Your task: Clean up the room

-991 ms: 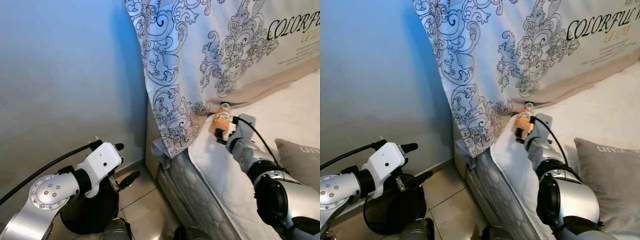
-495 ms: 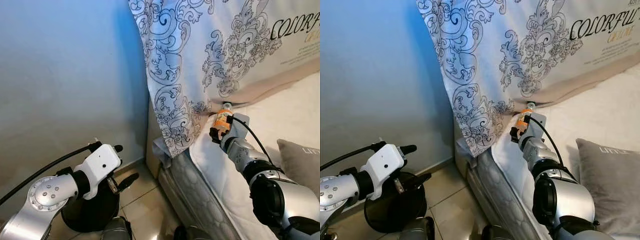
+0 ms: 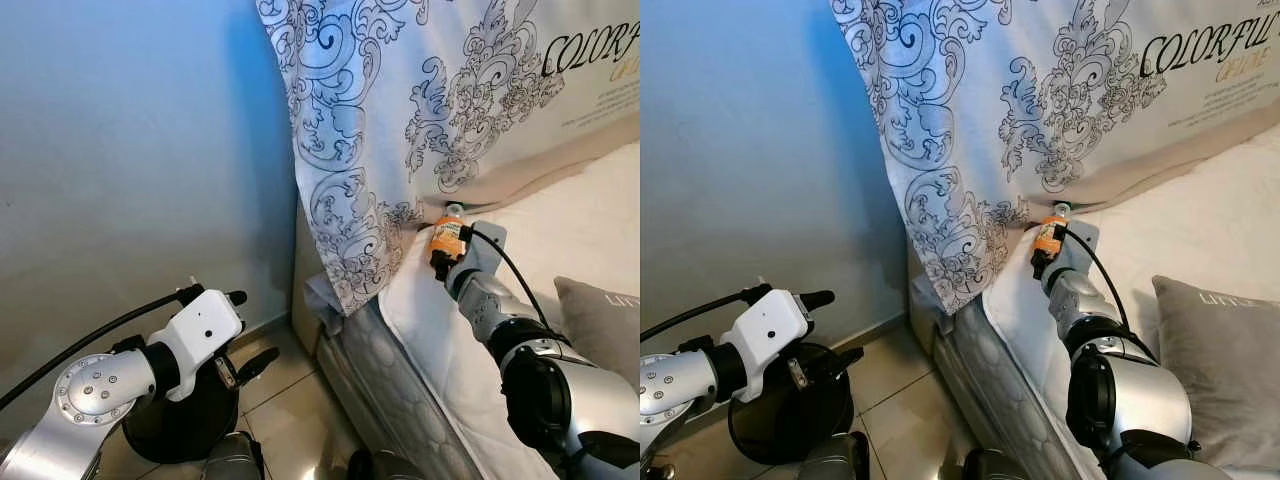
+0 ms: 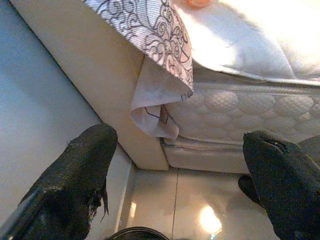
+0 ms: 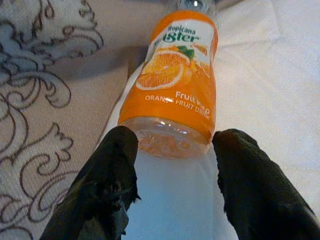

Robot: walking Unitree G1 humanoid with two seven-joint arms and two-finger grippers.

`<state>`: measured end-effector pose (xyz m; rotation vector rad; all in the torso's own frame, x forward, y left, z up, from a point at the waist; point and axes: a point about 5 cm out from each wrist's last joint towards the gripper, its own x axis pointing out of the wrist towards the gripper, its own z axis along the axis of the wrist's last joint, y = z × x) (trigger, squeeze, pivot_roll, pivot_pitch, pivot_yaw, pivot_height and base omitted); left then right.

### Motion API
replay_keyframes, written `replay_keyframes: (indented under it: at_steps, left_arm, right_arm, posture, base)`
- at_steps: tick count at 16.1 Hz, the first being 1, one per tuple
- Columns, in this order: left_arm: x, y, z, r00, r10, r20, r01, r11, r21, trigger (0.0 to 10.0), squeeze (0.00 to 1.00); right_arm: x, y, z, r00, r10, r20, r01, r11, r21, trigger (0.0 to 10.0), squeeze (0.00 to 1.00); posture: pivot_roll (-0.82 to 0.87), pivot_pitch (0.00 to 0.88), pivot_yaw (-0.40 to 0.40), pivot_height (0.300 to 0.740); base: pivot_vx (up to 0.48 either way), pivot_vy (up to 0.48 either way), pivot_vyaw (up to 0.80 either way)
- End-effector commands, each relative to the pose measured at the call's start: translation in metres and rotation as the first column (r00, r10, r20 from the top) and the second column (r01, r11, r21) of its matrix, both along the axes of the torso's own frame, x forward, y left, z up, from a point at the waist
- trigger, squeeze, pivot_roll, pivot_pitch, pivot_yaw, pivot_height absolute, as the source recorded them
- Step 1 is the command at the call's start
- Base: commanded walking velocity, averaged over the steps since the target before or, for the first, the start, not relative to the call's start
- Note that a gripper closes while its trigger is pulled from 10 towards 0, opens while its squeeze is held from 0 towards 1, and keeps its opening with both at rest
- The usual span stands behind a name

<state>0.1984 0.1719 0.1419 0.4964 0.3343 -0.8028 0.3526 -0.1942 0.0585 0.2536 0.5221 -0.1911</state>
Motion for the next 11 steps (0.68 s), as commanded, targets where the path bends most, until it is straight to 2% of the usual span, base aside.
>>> replay_keyframes:
  at_steps: [1, 9, 11]
  left_arm:
    - [-0.0026, -0.0034, 0.0022, 1.000, -0.019, 0.000, 0.019, 1.000, -0.005, 10.0, 0.00]
    - [-0.0036, -0.0045, 0.0009, 1.000, -0.011, -0.002, 0.011, 1.000, -0.011, 10.0, 0.00]
    - [-0.0039, -0.0071, -0.0004, 1.000, 0.002, 0.000, -0.002, 1.000, -0.026, 10.0, 0.00]
  right_arm:
    - [0.0040, -0.0077, 0.0079, 0.999, -0.027, 0.027, 0.027, 1.000, -0.008, 0.0, 0.00]
    - [0.0032, -0.0092, 0.0073, 0.999, -0.037, 0.038, 0.037, 0.999, -0.012, 0.0, 0.00]
    - [0.0029, -0.0112, 0.0076, 0.997, -0.057, 0.052, 0.056, 0.998, 0.011, 0.0, 0.00]
  posture:
    - [0.22, 0.150, -0.091, 0.740]
    - [0.22, 0.139, -0.100, 0.740]
    - [0.22, 0.112, -0.106, 0.740]
  base:
    - [0.000, 0.000, 0.00]
    - [0.000, 0.000, 0.00]
    - [0.000, 0.000, 0.00]
